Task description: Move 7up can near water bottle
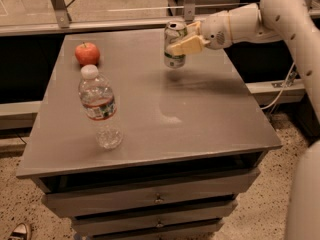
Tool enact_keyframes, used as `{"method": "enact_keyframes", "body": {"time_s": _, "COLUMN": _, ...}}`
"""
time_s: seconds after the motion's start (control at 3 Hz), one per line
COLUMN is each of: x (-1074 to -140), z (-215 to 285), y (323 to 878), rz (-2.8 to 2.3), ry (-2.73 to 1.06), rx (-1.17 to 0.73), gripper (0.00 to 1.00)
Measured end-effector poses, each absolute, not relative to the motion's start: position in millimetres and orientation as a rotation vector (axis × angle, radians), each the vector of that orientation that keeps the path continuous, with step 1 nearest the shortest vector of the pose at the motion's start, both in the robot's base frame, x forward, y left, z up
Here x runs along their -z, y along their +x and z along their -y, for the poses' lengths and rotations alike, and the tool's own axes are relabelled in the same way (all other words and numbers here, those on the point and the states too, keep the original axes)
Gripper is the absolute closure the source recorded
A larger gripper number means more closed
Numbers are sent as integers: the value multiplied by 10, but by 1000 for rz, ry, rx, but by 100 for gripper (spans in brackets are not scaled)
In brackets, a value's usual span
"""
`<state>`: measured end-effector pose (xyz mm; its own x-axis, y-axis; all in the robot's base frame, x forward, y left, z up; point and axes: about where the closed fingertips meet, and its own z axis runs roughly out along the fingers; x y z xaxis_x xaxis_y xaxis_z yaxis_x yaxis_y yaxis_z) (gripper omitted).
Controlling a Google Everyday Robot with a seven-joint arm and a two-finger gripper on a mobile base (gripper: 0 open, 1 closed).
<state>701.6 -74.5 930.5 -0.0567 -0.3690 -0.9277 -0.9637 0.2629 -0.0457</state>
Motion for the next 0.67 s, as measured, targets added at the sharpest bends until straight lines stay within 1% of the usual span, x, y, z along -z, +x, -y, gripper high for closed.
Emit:
{"method": "enact_keyframes", "body": {"time_s": 0.33, "x": -9277, "z": 612, "y": 6303, "rz": -1555, "ry": -1410, "rx": -873, "gripper": 100}}
{"method": "enact_keyframes", "body": {"time_s": 0.67, "x": -9133, "z": 404, "y": 5796, "rz": -1486, "ry": -1507, "rx": -960, "gripper": 100}}
